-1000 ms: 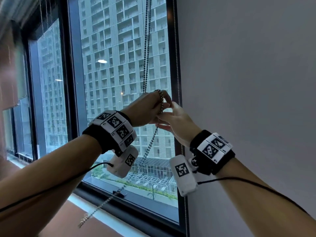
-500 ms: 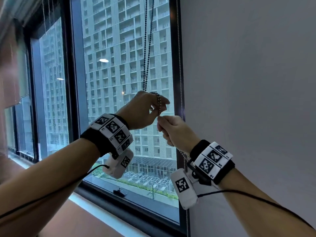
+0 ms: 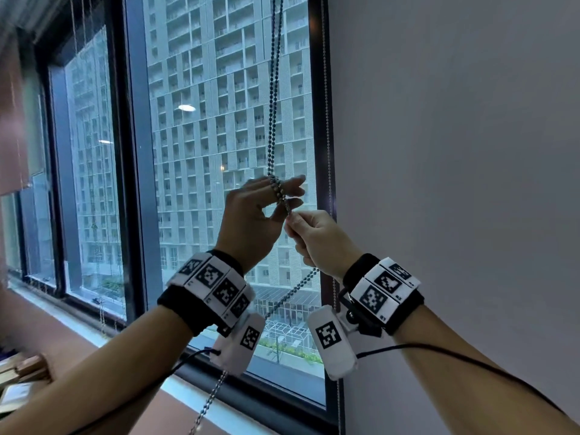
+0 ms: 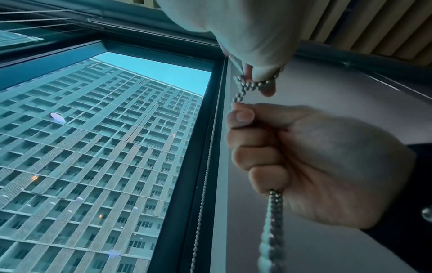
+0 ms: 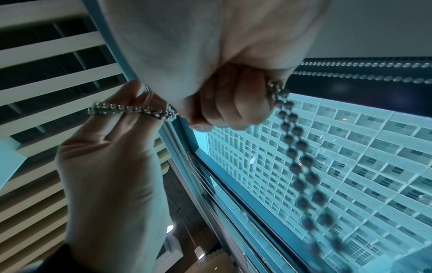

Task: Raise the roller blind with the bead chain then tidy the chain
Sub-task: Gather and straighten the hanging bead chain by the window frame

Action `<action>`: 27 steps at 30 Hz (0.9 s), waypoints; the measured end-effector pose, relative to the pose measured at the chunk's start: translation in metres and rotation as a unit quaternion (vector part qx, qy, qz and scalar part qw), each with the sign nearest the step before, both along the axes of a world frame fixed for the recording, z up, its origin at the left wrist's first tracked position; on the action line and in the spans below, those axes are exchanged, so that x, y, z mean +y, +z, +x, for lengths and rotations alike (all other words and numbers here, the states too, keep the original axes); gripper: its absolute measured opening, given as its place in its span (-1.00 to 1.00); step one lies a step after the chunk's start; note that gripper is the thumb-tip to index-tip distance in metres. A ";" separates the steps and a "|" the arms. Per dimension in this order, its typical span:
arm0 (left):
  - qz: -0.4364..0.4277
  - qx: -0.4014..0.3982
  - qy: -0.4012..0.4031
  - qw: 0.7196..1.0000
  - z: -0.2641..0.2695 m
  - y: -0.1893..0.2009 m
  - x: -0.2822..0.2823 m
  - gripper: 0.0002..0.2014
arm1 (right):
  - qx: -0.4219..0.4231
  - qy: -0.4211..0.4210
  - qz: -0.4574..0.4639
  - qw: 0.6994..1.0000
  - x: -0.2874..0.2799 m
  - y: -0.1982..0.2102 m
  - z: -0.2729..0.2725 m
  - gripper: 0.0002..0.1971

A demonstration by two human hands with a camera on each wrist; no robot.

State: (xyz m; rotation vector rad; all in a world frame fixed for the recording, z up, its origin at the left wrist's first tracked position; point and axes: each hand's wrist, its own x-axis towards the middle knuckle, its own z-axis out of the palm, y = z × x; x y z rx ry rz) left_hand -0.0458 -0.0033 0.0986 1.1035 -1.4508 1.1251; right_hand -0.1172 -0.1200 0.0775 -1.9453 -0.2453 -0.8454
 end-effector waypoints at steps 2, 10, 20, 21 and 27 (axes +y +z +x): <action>-0.012 -0.023 0.094 0.995 0.005 -0.002 0.001 -0.57 | 0.001 0.001 0.014 1.000 -0.002 -0.003 0.000 -0.62; 0.069 0.119 0.082 0.987 0.030 -0.001 0.003 -0.33 | 0.003 0.011 -0.016 1.000 -0.010 -0.010 -0.007 -0.57; 0.127 0.147 -0.025 0.981 0.022 -0.033 -0.010 -0.51 | 0.052 -0.119 -0.192 0.973 -0.009 -0.066 -0.002 -0.57; 0.145 0.151 -0.015 0.978 0.025 -0.041 -0.011 -0.50 | 0.075 -0.115 -0.189 0.972 -0.010 -0.082 -0.002 -0.58; 0.200 0.205 -0.031 0.958 0.029 -0.068 -0.019 -0.49 | 0.083 -0.120 -0.140 0.979 -0.024 -0.105 0.002 -0.57</action>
